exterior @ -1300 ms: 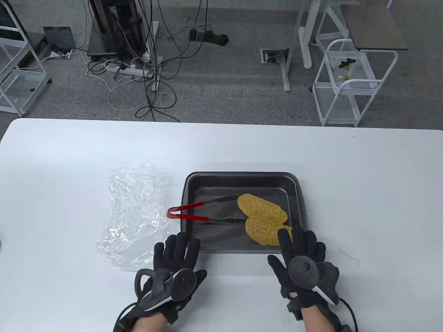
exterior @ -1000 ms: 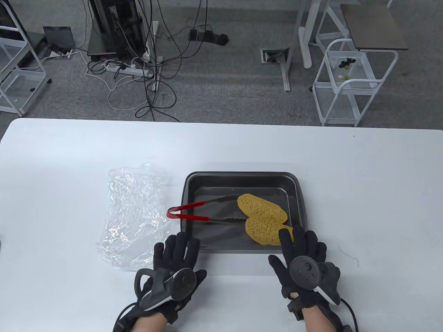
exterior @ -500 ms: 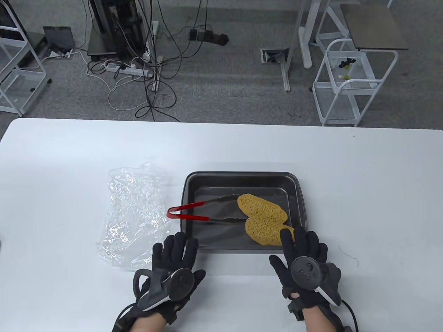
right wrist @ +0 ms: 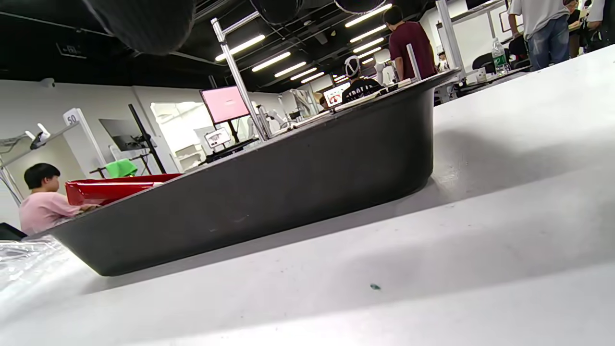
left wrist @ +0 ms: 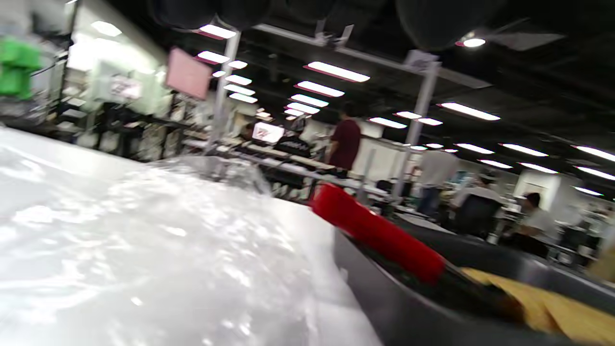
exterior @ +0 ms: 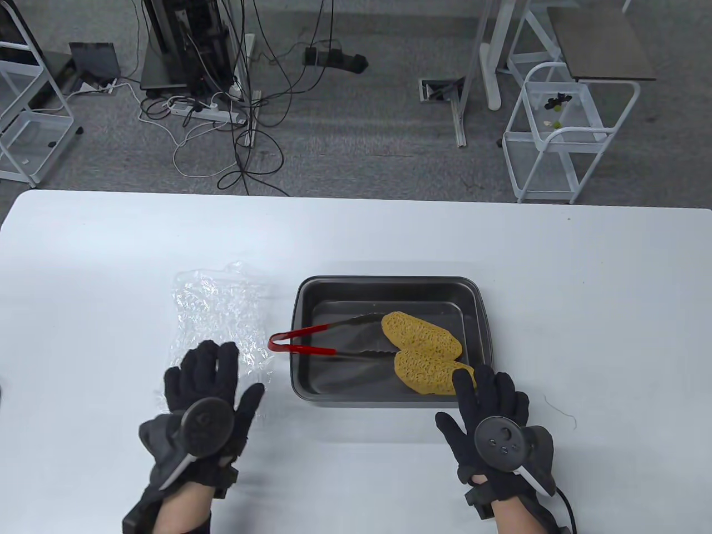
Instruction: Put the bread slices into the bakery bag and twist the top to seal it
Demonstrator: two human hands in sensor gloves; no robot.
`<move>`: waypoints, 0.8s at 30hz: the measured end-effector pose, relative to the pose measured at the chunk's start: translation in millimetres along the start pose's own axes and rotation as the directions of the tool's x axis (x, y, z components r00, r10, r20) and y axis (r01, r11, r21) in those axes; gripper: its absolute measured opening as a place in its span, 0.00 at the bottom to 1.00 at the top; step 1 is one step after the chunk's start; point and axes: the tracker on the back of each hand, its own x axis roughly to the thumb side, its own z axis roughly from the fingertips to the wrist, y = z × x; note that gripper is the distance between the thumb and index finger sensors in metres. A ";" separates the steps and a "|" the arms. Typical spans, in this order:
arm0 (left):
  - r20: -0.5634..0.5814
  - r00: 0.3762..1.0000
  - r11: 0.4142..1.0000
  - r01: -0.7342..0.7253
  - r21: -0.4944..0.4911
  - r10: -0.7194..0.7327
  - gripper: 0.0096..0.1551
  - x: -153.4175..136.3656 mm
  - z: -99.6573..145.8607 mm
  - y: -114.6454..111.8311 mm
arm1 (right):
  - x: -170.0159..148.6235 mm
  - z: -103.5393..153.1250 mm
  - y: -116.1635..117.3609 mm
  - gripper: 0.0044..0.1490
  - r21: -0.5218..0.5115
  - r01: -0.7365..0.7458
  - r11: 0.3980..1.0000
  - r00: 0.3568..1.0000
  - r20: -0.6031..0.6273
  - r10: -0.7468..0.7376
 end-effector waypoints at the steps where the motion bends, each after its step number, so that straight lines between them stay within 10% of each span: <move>1: -0.035 0.999 1.000 0.016 -0.017 -0.017 0.49 -10.8 -9.7 7.9 | -0.3 0.4 -1.3 0.52 -0.002 0.000 1.000 1.000 0.001 0.000; 10: -0.326 0.939 0.968 0.023 -0.250 -0.106 0.50 -78.8 -75.3 25.2 | 0.1 4.4 -10.3 0.53 -0.017 0.040 0.999 0.999 0.014 -0.040; 24: -0.447 0.853 0.715 -0.133 -0.687 -0.270 0.76 -114.1 -111.0 -79.5 | 8.7 5.2 -15.1 0.53 -0.013 0.044 0.999 0.997 0.060 -0.043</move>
